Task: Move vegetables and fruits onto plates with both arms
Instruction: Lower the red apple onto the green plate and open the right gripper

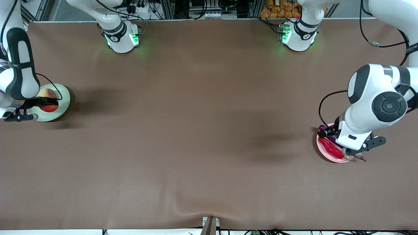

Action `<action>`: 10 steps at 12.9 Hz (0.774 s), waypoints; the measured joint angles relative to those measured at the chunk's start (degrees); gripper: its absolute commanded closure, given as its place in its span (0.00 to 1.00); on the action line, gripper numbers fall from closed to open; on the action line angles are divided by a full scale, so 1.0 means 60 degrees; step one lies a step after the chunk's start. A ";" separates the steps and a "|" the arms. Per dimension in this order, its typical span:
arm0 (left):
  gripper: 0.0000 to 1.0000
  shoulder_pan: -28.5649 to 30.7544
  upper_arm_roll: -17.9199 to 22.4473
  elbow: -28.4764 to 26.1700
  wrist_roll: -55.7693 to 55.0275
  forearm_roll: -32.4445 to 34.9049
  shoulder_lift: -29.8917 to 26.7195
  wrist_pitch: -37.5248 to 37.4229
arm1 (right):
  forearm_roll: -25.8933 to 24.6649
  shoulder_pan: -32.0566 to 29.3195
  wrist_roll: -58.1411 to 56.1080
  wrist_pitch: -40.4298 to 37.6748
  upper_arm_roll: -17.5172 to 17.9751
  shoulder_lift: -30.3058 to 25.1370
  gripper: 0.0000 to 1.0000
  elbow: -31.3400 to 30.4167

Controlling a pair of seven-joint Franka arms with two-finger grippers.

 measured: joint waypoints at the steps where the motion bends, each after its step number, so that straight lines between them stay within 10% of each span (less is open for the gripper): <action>1: 0.00 0.0001 -0.0007 -0.0010 0.0017 -0.0001 -0.0051 -0.0108 | 0.0001 -0.0015 0.0000 0.0331 0.0006 0.0244 0.73 0.0010; 2: 0.00 0.0011 -0.0006 -0.0011 0.0042 -0.0002 -0.0070 -0.0190 | 0.0007 -0.0015 0.0002 0.0566 0.0011 0.0460 0.01 0.0028; 6: 0.00 0.0064 -0.0005 -0.0011 0.0118 -0.0032 -0.0156 -0.0347 | 0.0234 -0.0007 -0.0058 0.0408 0.0083 0.0752 0.00 0.0378; 10: 0.00 0.0062 -0.0006 -0.0012 0.0122 -0.0042 -0.0201 -0.0386 | 0.0357 0.0154 -0.0360 -0.3478 0.0149 0.0669 0.00 0.2739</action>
